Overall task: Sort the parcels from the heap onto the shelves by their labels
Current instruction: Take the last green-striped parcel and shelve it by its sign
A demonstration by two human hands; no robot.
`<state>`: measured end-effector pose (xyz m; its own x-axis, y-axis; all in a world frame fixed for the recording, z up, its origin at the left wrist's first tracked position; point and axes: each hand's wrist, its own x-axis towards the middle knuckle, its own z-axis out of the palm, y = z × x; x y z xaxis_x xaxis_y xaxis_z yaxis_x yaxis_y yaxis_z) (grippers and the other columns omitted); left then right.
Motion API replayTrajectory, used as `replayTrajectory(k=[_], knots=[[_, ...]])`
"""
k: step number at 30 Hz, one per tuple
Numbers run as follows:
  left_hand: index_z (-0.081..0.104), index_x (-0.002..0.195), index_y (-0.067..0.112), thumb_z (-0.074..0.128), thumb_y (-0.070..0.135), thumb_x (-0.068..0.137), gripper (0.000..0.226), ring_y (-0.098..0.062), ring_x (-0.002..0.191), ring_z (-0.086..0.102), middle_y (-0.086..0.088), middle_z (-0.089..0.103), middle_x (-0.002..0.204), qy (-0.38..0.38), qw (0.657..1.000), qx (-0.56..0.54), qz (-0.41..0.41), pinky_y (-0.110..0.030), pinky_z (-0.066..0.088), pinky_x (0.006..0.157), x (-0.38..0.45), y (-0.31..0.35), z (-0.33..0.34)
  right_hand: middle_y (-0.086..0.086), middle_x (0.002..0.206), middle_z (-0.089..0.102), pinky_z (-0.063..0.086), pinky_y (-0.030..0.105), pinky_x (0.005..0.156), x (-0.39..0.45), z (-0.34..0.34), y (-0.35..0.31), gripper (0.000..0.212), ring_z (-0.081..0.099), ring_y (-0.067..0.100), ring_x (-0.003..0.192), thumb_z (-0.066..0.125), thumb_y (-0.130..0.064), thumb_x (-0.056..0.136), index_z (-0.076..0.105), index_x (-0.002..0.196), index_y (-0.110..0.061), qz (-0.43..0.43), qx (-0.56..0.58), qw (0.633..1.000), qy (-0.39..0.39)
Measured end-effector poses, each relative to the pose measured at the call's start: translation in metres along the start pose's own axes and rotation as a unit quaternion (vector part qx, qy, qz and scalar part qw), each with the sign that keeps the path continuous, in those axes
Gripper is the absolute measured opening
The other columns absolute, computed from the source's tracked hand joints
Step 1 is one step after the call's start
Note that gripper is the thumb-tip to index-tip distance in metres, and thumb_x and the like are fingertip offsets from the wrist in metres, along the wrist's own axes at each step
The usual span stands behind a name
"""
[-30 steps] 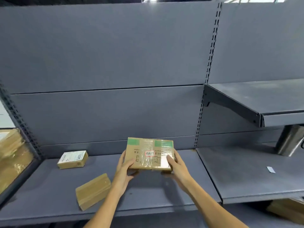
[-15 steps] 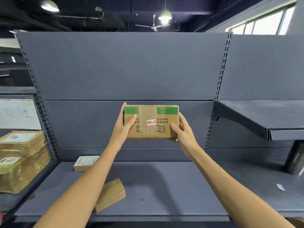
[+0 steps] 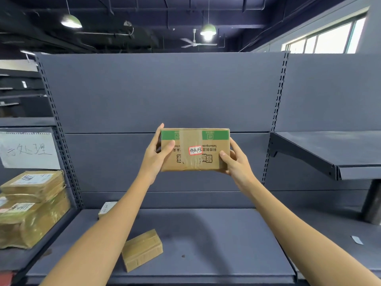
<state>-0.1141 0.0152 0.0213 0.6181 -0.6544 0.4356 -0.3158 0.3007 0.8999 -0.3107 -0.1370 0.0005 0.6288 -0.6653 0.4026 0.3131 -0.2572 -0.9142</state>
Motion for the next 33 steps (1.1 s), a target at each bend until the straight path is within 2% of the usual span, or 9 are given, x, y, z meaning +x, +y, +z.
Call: replayTrajectory(k=[8, 18, 23, 27, 33], knots=[[0.033, 0.149, 0.049, 0.063, 0.028, 0.098, 0.063, -0.01, 0.12, 0.061, 0.013, 0.064, 0.127, 0.007, 1.0, 0.004, -0.003, -0.039, 0.053, 0.101, -0.007, 0.001, 0.004, 0.006, 0.128, 0.067, 0.062, 0.04, 0.077, -0.004, -0.002, 0.001, 0.047, 0.066, 0.026, 0.117, 0.051, -0.014, 0.105, 0.042, 0.148, -0.03, 0.008, 0.004, 1.0, -0.001], [0.032, 0.152, 0.044, 0.062, 0.027, 0.099, 0.064, -0.005, 0.11, 0.066, 0.014, 0.067, 0.121, 0.037, 0.999, 0.031, -0.017, -0.027, 0.056, 0.091, -0.02, -0.003, -0.013, 0.005, 0.126, 0.068, 0.062, 0.045, 0.078, -0.006, 0.014, 0.018, 0.046, 0.068, 0.026, 0.114, 0.052, -0.014, 0.104, 0.044, 0.148, -0.027, 0.032, 0.028, 0.999, -0.019], [0.031, 0.153, 0.042, 0.061, 0.028, 0.099, 0.063, -0.008, 0.114, 0.065, 0.012, 0.067, 0.123, 0.061, 0.996, 0.058, -0.021, -0.03, 0.054, 0.095, -0.034, -0.005, -0.035, 0.005, 0.125, 0.069, 0.062, 0.048, 0.08, -0.006, 0.036, 0.031, 0.047, 0.068, 0.025, 0.115, 0.052, -0.014, 0.104, 0.043, 0.149, -0.026, 0.044, 0.035, 0.998, -0.042], [0.03, 0.155, 0.039, 0.06, 0.026, 0.1, 0.063, -0.001, 0.11, 0.065, 0.017, 0.068, 0.118, 0.089, 0.992, 0.084, -0.018, -0.02, 0.052, 0.091, -0.049, -0.006, -0.057, 0.007, 0.125, 0.068, 0.062, 0.05, 0.081, -0.009, 0.058, 0.039, 0.046, 0.069, 0.025, 0.113, 0.053, -0.014, 0.104, 0.045, 0.147, -0.028, 0.049, 0.048, 0.995, -0.071], [0.032, 0.155, 0.035, 0.06, 0.023, 0.1, 0.063, 0.005, 0.101, 0.065, 0.015, 0.068, 0.115, 0.139, 0.985, 0.096, -0.023, -0.014, 0.05, 0.082, -0.08, -0.005, -0.094, 0.005, 0.122, 0.069, 0.061, 0.051, 0.082, -0.016, 0.096, 0.049, 0.046, 0.068, 0.024, 0.114, 0.056, -0.016, 0.102, 0.047, 0.146, -0.028, 0.054, 0.059, 0.99, -0.119]])
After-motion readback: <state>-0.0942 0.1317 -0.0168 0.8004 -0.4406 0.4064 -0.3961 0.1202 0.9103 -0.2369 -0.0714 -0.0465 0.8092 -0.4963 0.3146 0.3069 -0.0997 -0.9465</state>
